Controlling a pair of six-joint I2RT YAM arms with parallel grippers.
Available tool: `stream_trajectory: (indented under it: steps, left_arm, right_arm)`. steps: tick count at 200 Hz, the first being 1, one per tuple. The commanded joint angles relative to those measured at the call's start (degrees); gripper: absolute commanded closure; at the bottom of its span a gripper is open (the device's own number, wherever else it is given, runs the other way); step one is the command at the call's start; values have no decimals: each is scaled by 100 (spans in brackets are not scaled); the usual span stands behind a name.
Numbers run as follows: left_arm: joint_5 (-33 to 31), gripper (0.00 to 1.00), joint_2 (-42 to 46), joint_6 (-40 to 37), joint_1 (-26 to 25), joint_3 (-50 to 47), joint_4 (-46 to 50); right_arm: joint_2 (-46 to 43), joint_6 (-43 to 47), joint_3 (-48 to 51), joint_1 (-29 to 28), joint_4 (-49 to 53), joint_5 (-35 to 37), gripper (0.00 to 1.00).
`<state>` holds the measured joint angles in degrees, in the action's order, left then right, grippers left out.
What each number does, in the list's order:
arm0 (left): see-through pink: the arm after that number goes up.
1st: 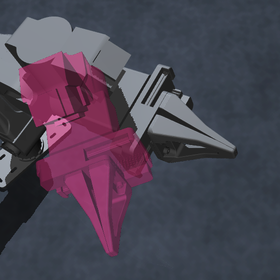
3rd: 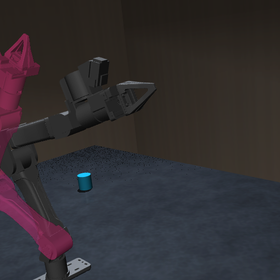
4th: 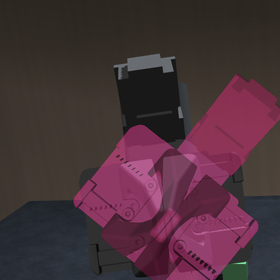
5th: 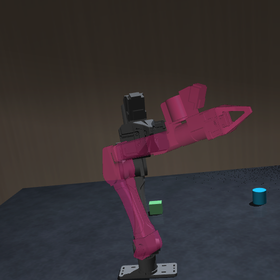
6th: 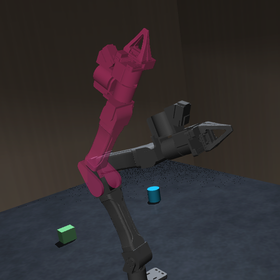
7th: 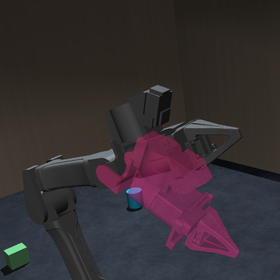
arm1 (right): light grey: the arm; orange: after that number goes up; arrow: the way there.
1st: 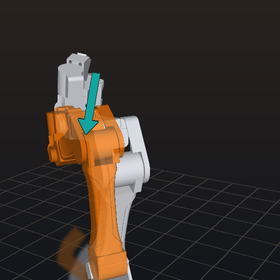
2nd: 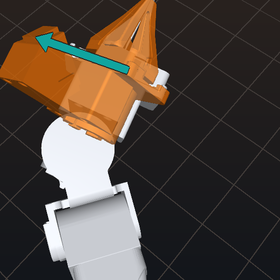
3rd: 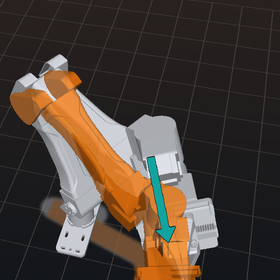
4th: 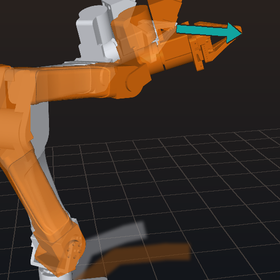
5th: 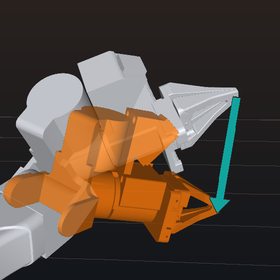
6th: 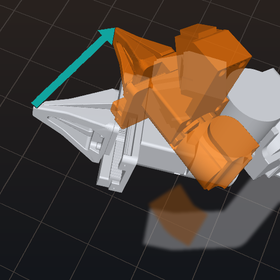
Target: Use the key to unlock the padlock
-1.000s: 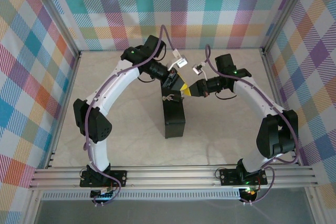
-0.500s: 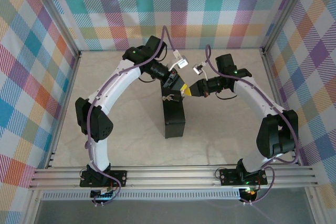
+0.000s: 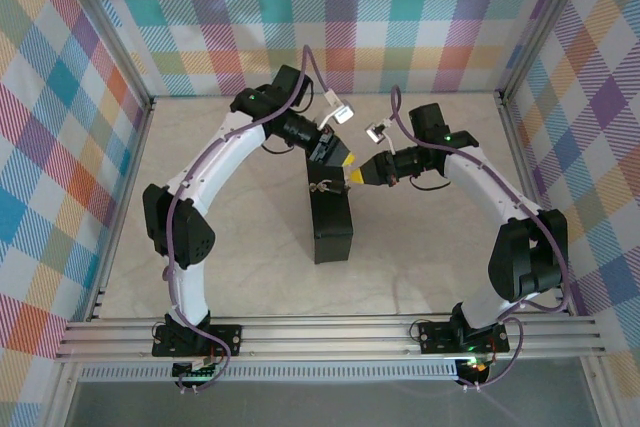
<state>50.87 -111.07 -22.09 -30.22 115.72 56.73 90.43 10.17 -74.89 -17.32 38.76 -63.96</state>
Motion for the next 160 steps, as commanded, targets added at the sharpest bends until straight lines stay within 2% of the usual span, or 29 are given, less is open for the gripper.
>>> stream_trajectory:
  steps: [1,70,103,140,160]
  left_arm:
    - [-9,64,-56,-26,33,-91,-13]
    - [454,64,-2,-385,-32,-173,214]
    - [704,73,-41,-585,-89,-164,409]
    - [749,77,-77,-698,-99,-188,540]
    - [779,85,-76,-721,-107,-191,541]
  right_arm:
    - [-52,182,32,-22,-62,-326,100]
    - [-17,130,7,-20,-117,-320,100]
    - [-1,81,-1,-24,-192,-336,100]
    - [-43,81,32,-25,-219,-353,100]
    - [-33,74,39,-24,-228,-345,100]
